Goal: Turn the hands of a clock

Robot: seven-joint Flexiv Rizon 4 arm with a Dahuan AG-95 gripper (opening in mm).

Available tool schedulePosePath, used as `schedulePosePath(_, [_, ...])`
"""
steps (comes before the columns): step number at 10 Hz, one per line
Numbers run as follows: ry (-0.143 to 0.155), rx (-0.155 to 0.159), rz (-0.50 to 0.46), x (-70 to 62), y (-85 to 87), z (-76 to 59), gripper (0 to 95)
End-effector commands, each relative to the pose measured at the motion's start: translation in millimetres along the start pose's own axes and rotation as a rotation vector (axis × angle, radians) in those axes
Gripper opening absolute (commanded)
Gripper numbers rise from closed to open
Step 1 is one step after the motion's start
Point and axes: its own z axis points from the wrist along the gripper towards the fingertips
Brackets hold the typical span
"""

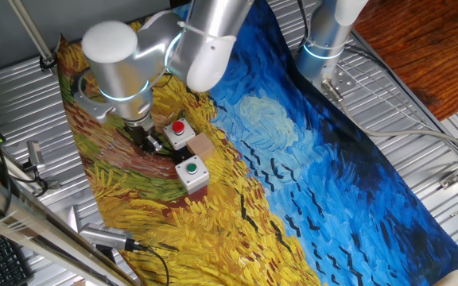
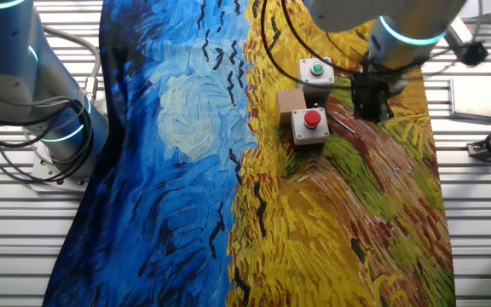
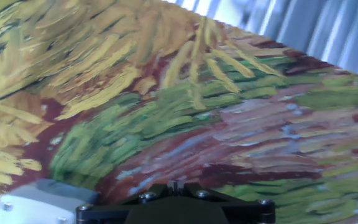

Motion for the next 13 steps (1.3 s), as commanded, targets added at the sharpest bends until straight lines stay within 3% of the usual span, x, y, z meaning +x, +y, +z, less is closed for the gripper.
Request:
schedulePosePath(1, [0.007,0.001,-0.089,12.7,-41.0,-2.7,0.0])
schedulePosePath(3, [0.005,0.000,-0.164,26.7,-85.9,-3.1,0.0])
schedulePosePath(4, [0.009,0.007,-0.187,34.3,-98.4,-3.0,0.0])
schedulePosePath(6, [0.013,0.025,-0.187,34.3,-98.4,-3.0,0.0])
schedulePosePath(9, [0.015,0.013,-0.151,24.1,-92.5,2.0,0.0])
schedulePosePath(12, [0.014,0.000,-0.219,18.2,-126.6,-1.4,0.0])
schedulePosePath(13, [0.017,0.011,-0.258,20.5,-139.3,-6.2,0.0])
